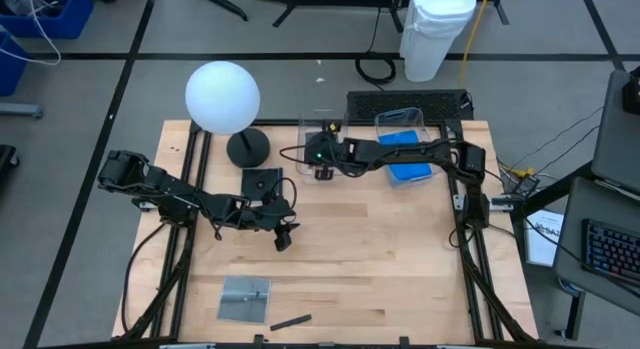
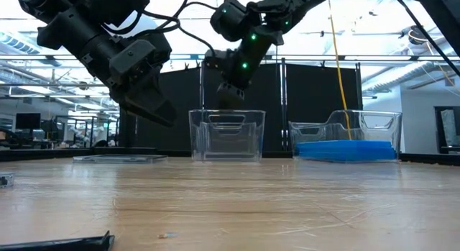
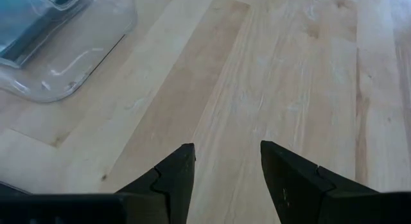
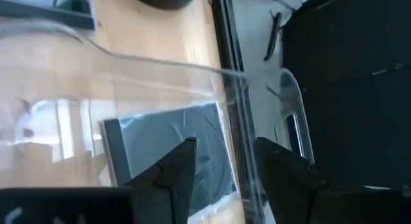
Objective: Pick & place jewel cases by type
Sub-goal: Put the top black CD case into the left transparent bin
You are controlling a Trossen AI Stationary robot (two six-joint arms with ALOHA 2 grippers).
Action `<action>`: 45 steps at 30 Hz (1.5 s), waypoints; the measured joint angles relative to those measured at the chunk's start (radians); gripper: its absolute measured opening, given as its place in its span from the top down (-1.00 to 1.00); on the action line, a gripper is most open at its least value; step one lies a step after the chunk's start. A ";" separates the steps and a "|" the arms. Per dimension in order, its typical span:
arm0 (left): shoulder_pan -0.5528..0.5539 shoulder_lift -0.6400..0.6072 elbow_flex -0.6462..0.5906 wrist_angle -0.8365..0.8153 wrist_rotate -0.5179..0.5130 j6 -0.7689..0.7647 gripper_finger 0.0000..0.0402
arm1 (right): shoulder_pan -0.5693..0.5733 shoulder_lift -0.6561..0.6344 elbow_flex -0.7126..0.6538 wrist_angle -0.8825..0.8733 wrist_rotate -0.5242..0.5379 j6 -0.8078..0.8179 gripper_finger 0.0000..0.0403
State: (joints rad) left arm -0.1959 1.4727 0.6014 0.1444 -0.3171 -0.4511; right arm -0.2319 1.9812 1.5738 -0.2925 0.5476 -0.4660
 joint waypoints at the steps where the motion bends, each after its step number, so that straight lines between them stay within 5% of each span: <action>1: 0.000 0.000 0.000 0.000 0.000 0.000 0.08 | 0.006 0.000 0.000 0.007 0.000 -0.001 0.23; 8: 0.000 0.000 0.000 -0.017 0.000 0.004 0.08 | 0.059 -0.030 -0.002 -0.004 -0.066 0.052 0.25; 20: -0.033 -0.026 0.000 -0.245 0.001 0.052 0.08 | 0.189 -0.115 -0.015 -0.122 -0.805 0.147 0.27; 25: 0.019 -0.042 0.000 -0.371 -0.117 -0.040 0.08 | 0.235 -0.156 -0.116 -0.116 -1.015 0.139 0.28; 34: 0.193 -0.050 0.100 -0.565 -0.124 0.009 0.17 | 0.332 -0.341 -0.512 0.219 -1.004 0.227 0.34; 41: 0.327 -0.051 0.173 -0.733 -0.116 -0.045 0.49 | 0.366 -0.514 -0.929 0.687 -0.789 0.351 0.36; 45: 0.385 -0.040 0.159 -0.790 -0.049 -0.096 0.63 | 0.364 -0.581 -1.104 0.943 -0.757 0.402 0.36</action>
State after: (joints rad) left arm 0.1890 1.4323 0.7608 -0.6453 -0.3664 -0.5472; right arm 0.1322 1.4006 0.4697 0.6509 -0.2095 -0.0643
